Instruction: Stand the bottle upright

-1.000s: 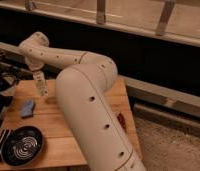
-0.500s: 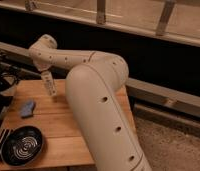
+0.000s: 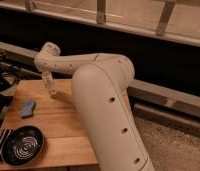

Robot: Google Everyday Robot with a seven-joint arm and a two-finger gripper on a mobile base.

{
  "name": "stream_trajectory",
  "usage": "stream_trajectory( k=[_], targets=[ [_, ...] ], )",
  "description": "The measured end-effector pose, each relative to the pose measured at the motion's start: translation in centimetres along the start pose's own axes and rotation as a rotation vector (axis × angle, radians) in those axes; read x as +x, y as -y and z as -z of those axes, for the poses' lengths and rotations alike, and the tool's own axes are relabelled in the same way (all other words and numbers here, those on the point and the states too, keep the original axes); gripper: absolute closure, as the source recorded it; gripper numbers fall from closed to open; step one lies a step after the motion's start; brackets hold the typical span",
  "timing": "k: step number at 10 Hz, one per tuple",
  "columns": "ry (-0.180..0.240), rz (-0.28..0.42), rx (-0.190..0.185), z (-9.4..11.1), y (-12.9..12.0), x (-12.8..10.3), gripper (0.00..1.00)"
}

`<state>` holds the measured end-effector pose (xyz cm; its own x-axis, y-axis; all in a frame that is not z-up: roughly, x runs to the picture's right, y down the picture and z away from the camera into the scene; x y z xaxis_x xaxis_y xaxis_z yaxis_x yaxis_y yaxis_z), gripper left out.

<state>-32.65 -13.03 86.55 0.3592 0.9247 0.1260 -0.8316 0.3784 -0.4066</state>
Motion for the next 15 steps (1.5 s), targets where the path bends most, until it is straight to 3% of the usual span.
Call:
stream_trajectory(
  k=[1, 2, 4, 7, 9, 14, 15],
  targets=[
    [-0.003, 0.003, 0.001, -0.1, 0.2, 0.1, 0.95],
    [-0.011, 0.005, -0.002, -0.5, -0.1, 0.3, 0.81],
    [-0.015, -0.011, -0.001, -0.9, -0.2, 0.8, 0.65],
    [-0.014, -0.036, 0.006, -1.4, 0.1, 1.5, 0.33],
    [-0.009, -0.039, 0.005, -1.6, 0.0, 1.6, 0.2],
    [-0.001, -0.048, 0.013, -1.1, 0.3, 1.5, 0.23],
    [-0.006, -0.044, -0.029, -1.4, -0.3, 1.4, 0.34]
  ],
)
